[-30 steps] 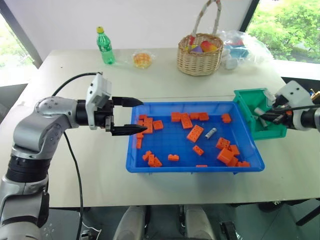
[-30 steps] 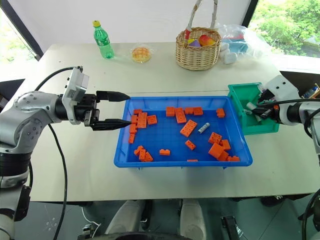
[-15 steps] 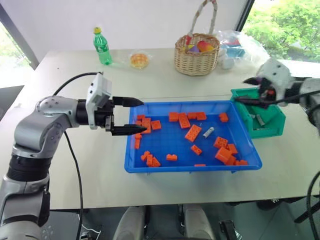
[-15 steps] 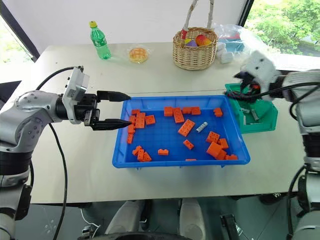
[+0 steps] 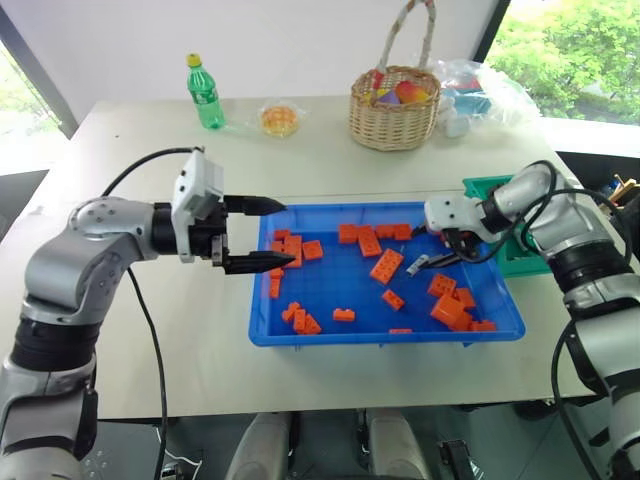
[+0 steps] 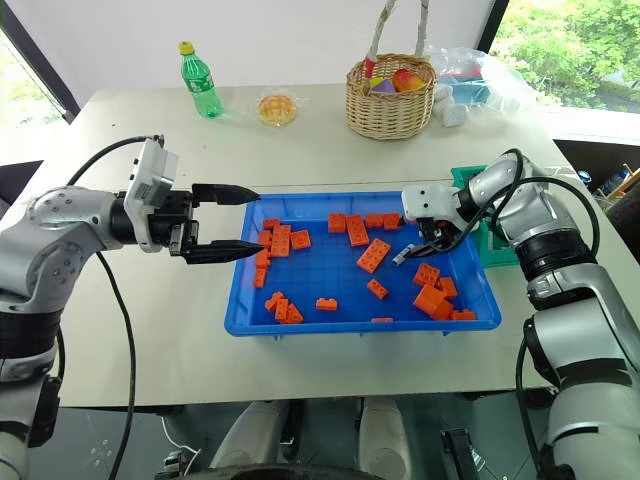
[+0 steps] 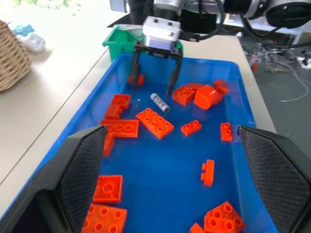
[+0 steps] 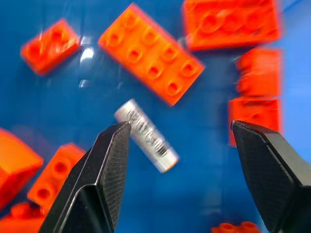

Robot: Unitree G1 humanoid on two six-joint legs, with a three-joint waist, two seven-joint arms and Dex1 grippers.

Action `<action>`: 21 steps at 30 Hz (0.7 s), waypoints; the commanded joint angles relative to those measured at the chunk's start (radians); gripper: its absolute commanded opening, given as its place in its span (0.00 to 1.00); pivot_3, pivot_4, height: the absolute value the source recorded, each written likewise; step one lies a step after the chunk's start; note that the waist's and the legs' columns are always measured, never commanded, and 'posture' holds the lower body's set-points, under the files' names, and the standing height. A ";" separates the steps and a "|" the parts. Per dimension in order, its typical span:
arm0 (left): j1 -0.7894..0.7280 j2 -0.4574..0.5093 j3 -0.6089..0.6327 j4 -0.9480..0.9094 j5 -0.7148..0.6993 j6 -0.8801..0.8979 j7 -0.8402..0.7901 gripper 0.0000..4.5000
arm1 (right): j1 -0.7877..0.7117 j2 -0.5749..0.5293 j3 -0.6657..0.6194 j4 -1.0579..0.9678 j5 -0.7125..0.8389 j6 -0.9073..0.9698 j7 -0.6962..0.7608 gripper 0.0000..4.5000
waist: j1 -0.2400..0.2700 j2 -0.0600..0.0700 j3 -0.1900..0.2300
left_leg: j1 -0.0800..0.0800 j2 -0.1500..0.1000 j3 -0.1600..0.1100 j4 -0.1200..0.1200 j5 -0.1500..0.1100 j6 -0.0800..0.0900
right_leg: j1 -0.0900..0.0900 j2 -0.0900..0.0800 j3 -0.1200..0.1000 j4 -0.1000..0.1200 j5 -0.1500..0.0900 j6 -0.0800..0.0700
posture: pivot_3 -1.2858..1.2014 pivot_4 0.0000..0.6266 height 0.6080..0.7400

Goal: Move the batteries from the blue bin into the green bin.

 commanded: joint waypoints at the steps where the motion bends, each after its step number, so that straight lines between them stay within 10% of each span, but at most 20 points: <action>1: 0.003 0.023 0.051 -0.046 -0.027 0.008 0.018 1.00 | -0.025 0.017 -0.005 0.060 -0.023 -0.097 0.028 0.75 | -0.001 0.000 0.000 | 0.000 0.000 0.000 0.000 0.000 0.000 | 0.000 0.000 0.000 0.000 0.000 0.000 | 0.52 0.24 0.64; 7: 0.007 0.030 0.056 -0.059 -0.037 0.020 0.033 1.00 | -0.026 0.053 -0.017 0.149 -0.060 -0.165 -0.008 0.70 | -0.002 0.000 0.000 | 0.001 0.000 0.000 0.000 0.000 0.000 | 0.000 0.000 0.001 0.001 0.000 0.000 | 0.52 0.24 0.64; 14: -0.012 0.031 0.040 -0.045 -0.038 0.018 0.028 1.00 | 0.031 0.042 -0.066 0.067 -0.023 -0.100 -0.008 0.01 | -0.002 0.000 0.000 | 0.003 0.000 0.000 0.000 0.000 0.000 | 0.002 0.001 0.001 0.001 0.000 0.000 | 0.52 0.24 0.64; 21: -0.024 0.018 0.021 -0.033 -0.035 0.016 0.020 1.00 | 0.154 -0.053 -0.237 -0.316 0.072 0.306 -0.090 0.00 | 0.002 0.000 0.000 | 0.002 0.000 0.000 0.000 0.000 0.000 | 0.001 0.001 0.002 0.001 0.000 0.000 | 0.52 0.24 0.64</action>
